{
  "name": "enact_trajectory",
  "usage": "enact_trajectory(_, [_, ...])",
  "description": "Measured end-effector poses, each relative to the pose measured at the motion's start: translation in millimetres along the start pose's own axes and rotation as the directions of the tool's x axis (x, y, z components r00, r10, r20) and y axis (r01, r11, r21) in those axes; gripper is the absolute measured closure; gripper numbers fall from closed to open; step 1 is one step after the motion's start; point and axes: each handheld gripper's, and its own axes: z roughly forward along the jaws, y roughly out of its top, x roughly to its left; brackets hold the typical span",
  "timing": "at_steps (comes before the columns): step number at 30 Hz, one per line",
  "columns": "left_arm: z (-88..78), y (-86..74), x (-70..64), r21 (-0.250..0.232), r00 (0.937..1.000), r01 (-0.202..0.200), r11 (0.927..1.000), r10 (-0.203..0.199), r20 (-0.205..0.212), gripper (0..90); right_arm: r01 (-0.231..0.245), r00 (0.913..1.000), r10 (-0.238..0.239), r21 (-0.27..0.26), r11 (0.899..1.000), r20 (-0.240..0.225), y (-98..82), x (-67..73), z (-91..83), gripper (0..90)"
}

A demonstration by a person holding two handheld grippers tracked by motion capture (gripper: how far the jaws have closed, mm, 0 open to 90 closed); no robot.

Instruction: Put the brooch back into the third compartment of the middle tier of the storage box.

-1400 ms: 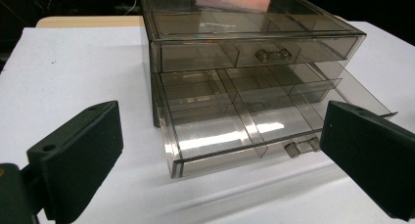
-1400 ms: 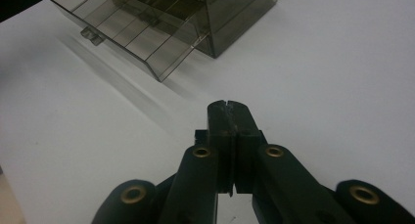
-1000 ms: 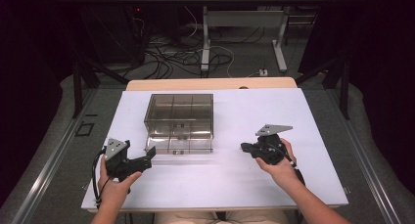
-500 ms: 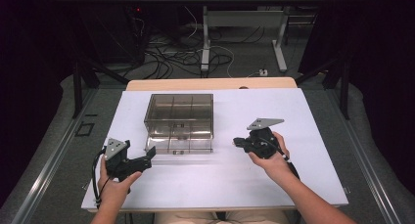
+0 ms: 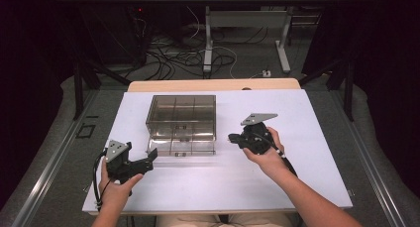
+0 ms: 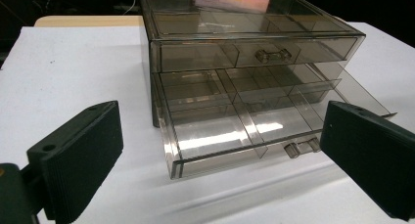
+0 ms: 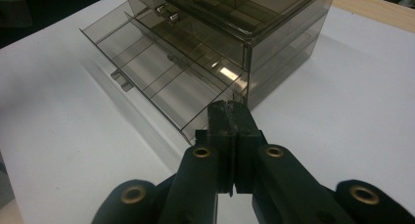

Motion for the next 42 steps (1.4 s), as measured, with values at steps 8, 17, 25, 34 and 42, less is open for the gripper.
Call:
enact_trajectory(8, [-0.3,0.2,0.7,-0.002,1.0000,-0.003,1.0000,0.003,0.000,2.5,0.026,0.9997,-0.026,0.007,1.000,-0.004,11.4,8.9,12.2,89.9])
enact_trajectory(17, [-0.4,0.6,1.5,-0.005,1.0000,0.001,1.0000,-0.001,0.000,2.5,0.048,0.9988,-0.048,0.016,0.999,-0.011,21.4,15.7,25.9,89.9])
enact_trajectory(25, [-0.3,1.1,3.0,-0.003,1.0000,-0.001,1.0000,0.001,0.000,2.5,0.052,0.9983,-0.052,0.033,0.998,-0.026,28.1,23.1,38.0,89.8])
enact_trajectory(34, [1.5,1.7,2.6,-0.003,1.0000,0.004,1.0000,-0.004,0.007,2.5,0.057,0.9979,-0.054,0.089,0.994,-0.037,34.1,27.5,49.5,89.9])
enact_trajectory(42, [2.2,1.7,2.3,-0.002,1.0000,0.002,1.0000,-0.002,0.009,2.5,0.057,0.9981,-0.053,0.151,0.987,-0.030,34.4,29.0,61.7,89.9])
